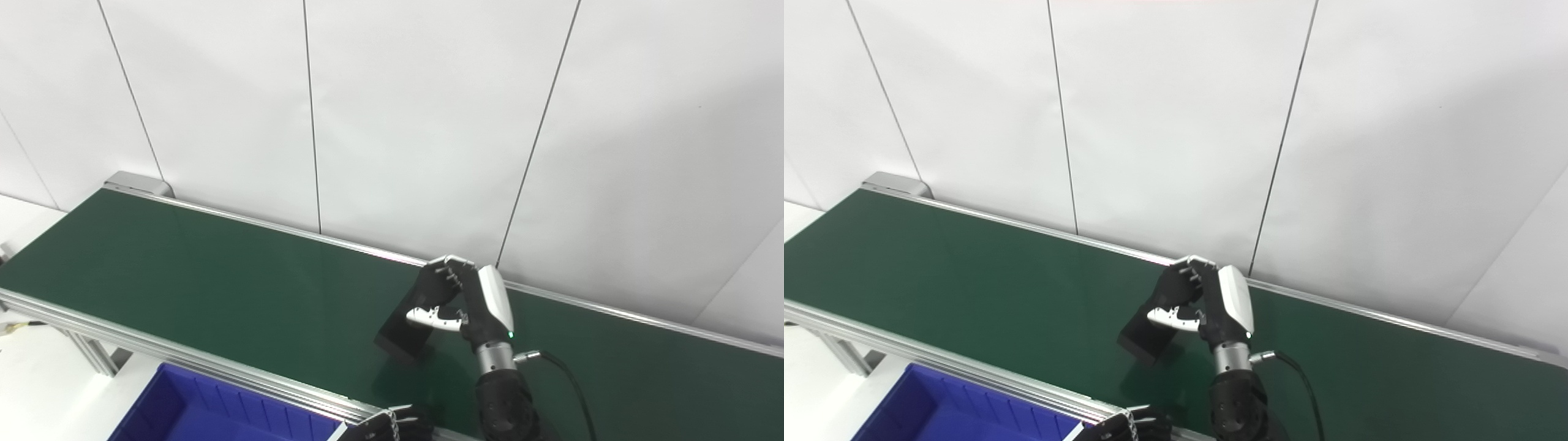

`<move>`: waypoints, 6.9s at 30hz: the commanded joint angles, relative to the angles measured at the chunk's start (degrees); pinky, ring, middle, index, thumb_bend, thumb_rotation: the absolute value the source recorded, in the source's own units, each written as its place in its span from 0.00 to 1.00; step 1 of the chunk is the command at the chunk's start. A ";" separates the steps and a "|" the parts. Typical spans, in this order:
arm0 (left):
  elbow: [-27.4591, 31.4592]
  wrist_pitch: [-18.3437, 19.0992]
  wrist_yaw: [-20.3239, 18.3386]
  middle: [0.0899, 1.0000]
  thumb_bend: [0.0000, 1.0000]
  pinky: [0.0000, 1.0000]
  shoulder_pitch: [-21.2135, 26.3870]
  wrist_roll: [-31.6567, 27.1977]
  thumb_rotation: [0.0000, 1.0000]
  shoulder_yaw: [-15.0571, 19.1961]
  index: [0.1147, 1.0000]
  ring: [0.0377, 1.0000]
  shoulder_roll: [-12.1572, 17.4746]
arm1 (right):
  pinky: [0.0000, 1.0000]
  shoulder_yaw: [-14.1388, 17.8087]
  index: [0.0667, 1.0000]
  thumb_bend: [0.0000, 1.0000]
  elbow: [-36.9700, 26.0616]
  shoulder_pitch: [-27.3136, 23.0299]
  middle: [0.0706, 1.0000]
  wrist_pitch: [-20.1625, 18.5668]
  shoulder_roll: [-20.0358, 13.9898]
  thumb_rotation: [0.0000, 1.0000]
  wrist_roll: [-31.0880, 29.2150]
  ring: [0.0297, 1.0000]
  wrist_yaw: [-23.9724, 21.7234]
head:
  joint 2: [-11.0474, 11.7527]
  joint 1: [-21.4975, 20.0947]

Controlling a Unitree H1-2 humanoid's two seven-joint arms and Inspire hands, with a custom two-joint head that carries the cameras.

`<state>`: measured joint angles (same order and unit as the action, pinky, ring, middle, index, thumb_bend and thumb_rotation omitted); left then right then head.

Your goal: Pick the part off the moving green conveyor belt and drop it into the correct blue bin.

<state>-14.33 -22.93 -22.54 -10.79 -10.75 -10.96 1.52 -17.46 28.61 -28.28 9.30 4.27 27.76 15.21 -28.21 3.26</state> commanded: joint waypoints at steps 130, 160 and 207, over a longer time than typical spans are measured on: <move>23.65 17.78 -4.36 0.75 0.99 0.75 -3.87 -13.01 0.37 8.46 0.80 0.74 10.98 | 0.58 21.43 0.83 0.70 -29.65 52.55 0.79 -5.07 -2.46 0.27 -10.31 0.72 2.48 | -23.22 -30.30; 23.02 17.11 -4.38 0.75 0.98 0.76 -3.92 -11.54 0.39 8.24 0.80 0.75 10.23 | 0.69 6.15 0.85 0.70 -59.99 54.96 0.81 -12.30 -2.26 0.67 1.43 0.78 -11.74 | -22.34 -27.48; 22.97 12.12 1.04 0.87 1.00 0.82 -7.46 -0.24 0.39 1.83 0.88 0.87 4.82 | 0.72 2.81 0.87 0.75 -42.09 51.12 0.82 6.28 -9.28 0.60 -18.75 0.80 -18.64 | -15.71 -6.84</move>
<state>7.25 -8.56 -22.02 -18.74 -11.09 -8.80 6.85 -14.84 -12.35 22.77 12.02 -5.05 9.66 -3.51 -43.95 -3.69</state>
